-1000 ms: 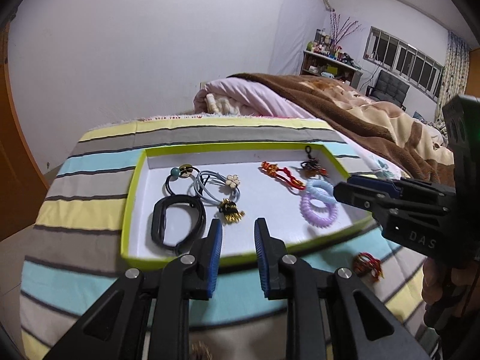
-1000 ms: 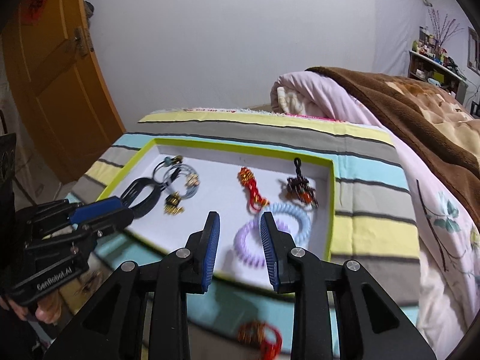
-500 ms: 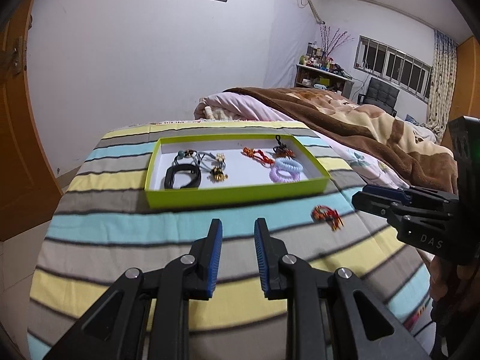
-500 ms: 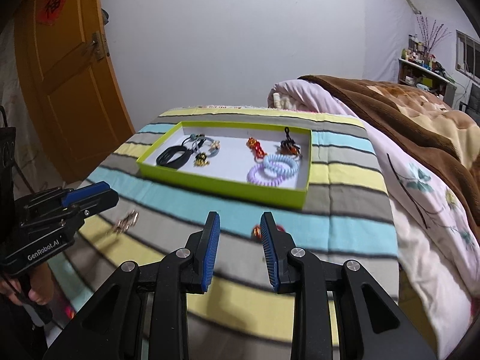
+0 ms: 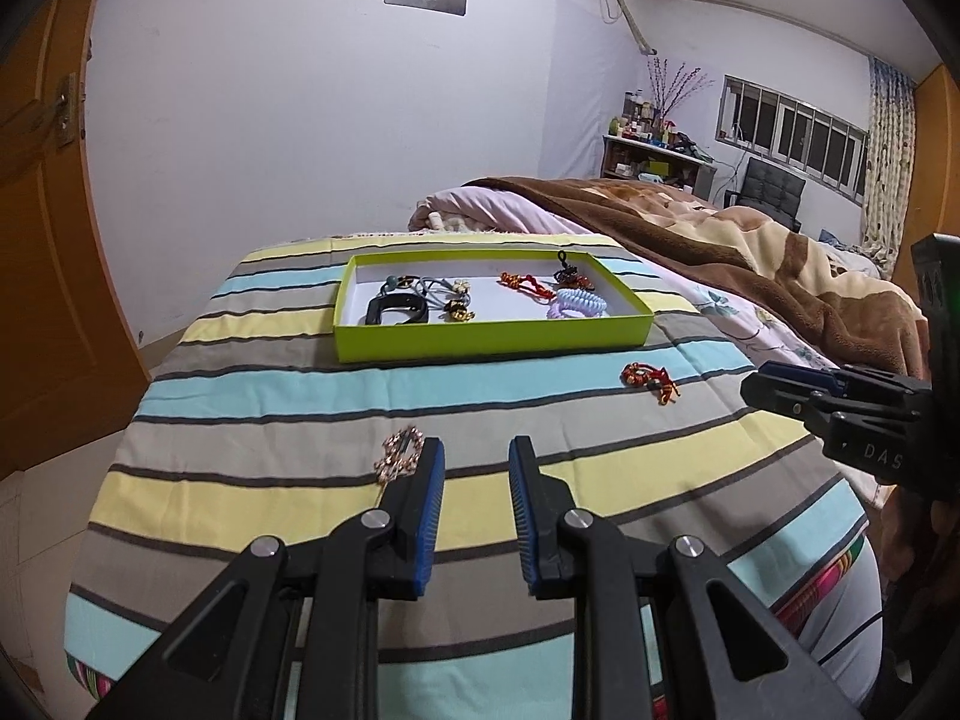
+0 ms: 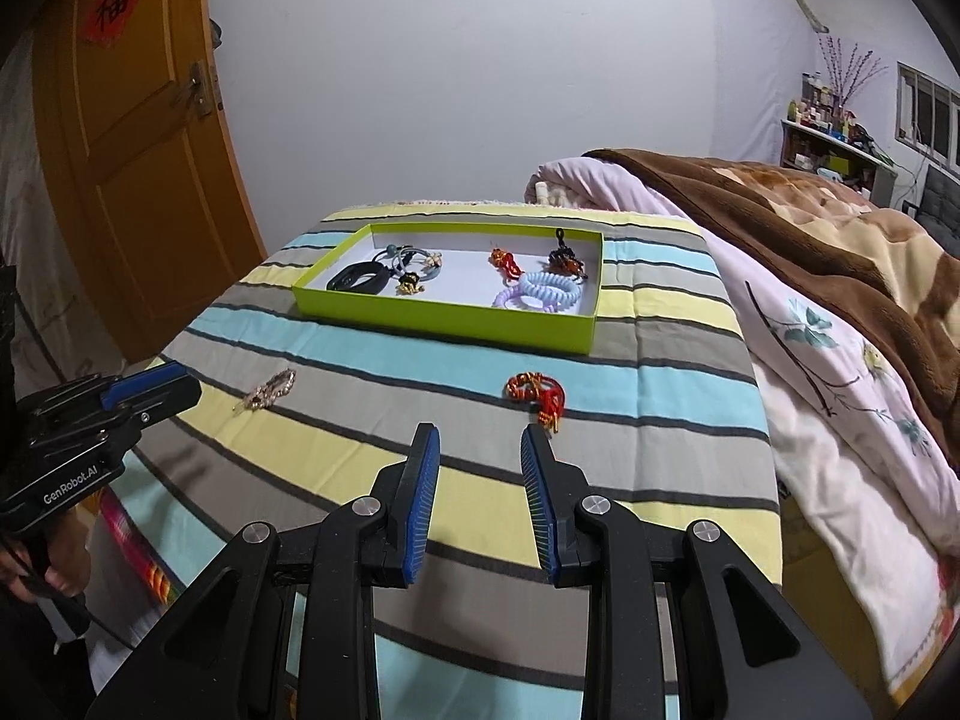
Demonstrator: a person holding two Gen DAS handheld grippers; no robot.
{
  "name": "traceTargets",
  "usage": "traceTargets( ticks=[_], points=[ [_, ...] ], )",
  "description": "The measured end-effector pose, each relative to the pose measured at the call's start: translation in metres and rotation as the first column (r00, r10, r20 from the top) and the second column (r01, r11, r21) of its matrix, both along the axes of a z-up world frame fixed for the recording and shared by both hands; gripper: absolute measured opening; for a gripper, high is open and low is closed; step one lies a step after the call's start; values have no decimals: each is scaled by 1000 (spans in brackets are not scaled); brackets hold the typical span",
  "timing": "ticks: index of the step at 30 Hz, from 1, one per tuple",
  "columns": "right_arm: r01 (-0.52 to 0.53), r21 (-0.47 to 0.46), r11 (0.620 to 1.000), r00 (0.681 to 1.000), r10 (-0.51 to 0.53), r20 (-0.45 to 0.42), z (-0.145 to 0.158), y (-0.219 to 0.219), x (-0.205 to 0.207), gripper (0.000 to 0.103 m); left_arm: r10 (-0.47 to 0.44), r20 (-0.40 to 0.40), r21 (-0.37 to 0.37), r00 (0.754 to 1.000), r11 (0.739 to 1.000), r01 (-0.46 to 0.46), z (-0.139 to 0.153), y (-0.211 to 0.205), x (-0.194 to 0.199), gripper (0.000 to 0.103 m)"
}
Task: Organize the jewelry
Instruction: 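Withdraw both tools and move them over the rose-gold hair clip and red knot charm, then grasp the rose-gold hair clip with the left tool while the right tool grasps the red knot charm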
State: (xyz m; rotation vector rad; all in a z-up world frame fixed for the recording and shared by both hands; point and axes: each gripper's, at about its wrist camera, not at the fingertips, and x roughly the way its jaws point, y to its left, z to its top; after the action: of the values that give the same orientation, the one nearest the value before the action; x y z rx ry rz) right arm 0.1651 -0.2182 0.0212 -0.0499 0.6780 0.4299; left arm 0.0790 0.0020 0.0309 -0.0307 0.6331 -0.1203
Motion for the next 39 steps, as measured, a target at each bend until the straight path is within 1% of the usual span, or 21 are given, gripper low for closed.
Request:
traceTargets(
  ticks=[9,17,19,21,27,36,39],
  points=[
    [5,1,1000,1000,-5,-1,-6,-3,-4,29,33,-2,-18,999,999,-33,-7,12,-6,23],
    [3,3,1000,1000,-3,-14,-13,-4,4,29,59,-24,-22,998,998,-59,-16,22,1,26],
    [1,-1,1000,1000,-1,-18,-15,-3,8,29,56,-34,-18,998,998,-57,-20,23,5,28],
    [0,-5,1000,1000,0,-24,-18,-3,13,29,60,-45,-15,997,998,-61,-25,25,10,30],
    [0,-26,1000,999,-1,-40,-27,-1,33,29,60,-81,6,995,998,-60,-38,29,27,31],
    [-14,-64,998,997,8,-81,-40,5,68,29,56,-139,31,989,998,-52,-47,27,53,31],
    [-18,-68,998,996,12,-93,-43,5,77,29,51,-156,24,986,999,-48,-50,25,59,31]
  ],
)
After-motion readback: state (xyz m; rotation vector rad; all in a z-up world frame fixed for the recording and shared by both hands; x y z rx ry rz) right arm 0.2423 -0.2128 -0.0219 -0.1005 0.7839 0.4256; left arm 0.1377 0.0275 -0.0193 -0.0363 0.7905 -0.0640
